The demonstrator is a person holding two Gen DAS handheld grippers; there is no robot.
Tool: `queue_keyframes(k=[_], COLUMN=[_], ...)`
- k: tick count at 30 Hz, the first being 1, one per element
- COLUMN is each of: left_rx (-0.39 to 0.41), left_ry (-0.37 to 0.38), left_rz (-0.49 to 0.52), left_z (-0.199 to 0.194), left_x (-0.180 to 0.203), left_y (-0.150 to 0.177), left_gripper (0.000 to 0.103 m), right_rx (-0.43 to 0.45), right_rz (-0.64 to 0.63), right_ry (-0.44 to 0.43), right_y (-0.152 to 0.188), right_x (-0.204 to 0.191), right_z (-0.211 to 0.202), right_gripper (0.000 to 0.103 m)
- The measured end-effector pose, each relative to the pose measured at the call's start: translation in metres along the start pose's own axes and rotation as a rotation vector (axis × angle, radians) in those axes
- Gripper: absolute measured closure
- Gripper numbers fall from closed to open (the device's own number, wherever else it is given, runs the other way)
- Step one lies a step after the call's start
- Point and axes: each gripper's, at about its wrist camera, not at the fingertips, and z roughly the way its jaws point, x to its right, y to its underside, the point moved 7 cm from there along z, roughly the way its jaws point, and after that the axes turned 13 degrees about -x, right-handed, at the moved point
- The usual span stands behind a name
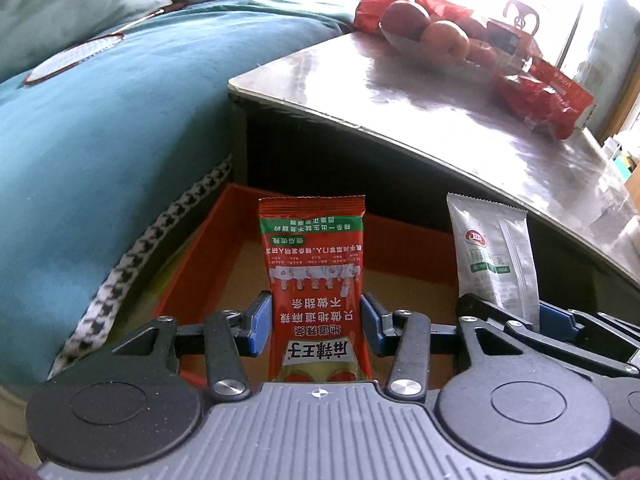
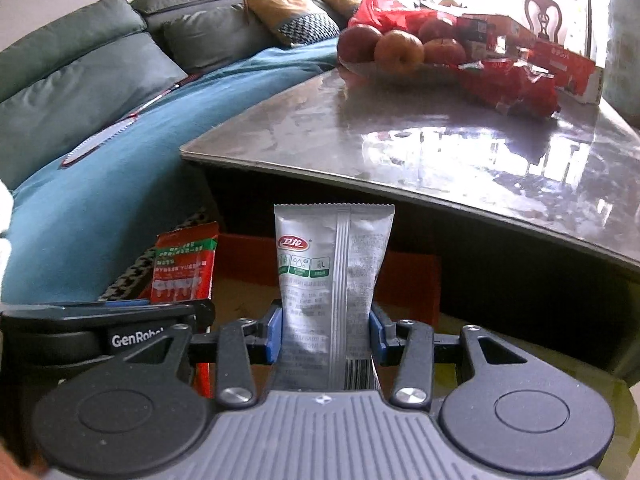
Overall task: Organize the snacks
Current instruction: 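Carry both packets up and over to the red box, then lower both packets into the red box and open both tools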
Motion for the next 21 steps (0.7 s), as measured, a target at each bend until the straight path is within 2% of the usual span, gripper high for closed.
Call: queue_keyframes(k=[5, 12, 21], left_rx=[-0.023, -0.08, -0.128], left_ry=[-0.025, -0.046, -0.066], left_rz=[0.021, 0.059, 0.094], left_z=[0.024, 0.051, 0.077], left_x=[0.001, 0.001, 0.0], left_y=[-0.007, 0.003, 0.01], left_gripper=[0.05, 0.05, 0.05], right_rx=[-0.046, -0.111, -0.14], right_rz=[0.036, 0.072, 0.073], right_ry=[-0.003, 0.019, 0.069], right_y=[0.006, 0.022, 0.032], right_x=[0.009, 0.015, 0.014], right_z=[0.024, 0.041, 0.059], right_gripper=[0.058, 0.059, 0.059])
